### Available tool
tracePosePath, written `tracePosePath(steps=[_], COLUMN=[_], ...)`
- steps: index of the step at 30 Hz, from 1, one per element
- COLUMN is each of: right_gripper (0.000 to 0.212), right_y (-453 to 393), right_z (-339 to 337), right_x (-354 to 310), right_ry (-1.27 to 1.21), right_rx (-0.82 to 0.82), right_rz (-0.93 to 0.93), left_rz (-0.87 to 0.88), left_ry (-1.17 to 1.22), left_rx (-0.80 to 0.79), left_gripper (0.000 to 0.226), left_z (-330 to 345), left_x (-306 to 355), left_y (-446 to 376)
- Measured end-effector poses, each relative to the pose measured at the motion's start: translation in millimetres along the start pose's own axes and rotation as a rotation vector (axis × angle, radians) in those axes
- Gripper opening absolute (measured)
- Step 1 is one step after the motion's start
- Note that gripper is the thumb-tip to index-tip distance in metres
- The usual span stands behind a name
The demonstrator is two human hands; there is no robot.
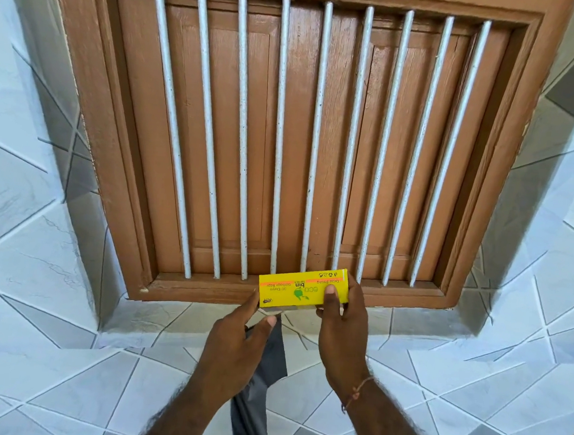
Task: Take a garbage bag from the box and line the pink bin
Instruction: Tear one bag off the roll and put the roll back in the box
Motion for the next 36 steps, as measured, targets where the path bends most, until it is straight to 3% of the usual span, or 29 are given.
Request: tracePosePath(steps=[3,7,12,16,20,30,36], right_gripper=[0.047,0.047,0.018,0.012,0.035,0.024,0.053], right_y=[0,2,0,-4,-11,-18,-20], right_z=[2,2,-4,-5,-5,-1,1], right_x=[6,21,50,75,95,104,97], right_ry=[0.037,0.148,0.052,0.051,0.155,0.387,0.566], right_rx=[-0.034,-0.053,-0.026,0.047,0.073,-0.132,-0.218], right_rz=[0.008,0.014,0.143,0.239,0.349,0.227,0.167], left_rz=[-0.011,-0.005,-0.024,-0.046,-0.117,-0.225,-0.219], left_ry=[-0.007,-0.014,-0.090,-0.062,-0.014,-0.141,-0.088], left_rx=[-0.001,0.016,-0.055,-0.143,-0.187,-0.234,-0.153], left_gripper=[0.064,0.054,0.051,0.040,0.030,0.030,0.030], left_z=[0,-3,4,20,31,52,37], left_x=[-3,-4,-14,-25,-42,-60,-61], left_y=[-2,0,-8,-24,-46,-64,-62])
Point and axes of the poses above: each hand's wrist, its own y-axis away from the middle knuckle, its own z-axis out of the palm, x = y × z, the point moved 9 cm from there along -y, towards the middle knuckle, and after that the axes turned 7 degrees about -z, right-handed, at the moved point
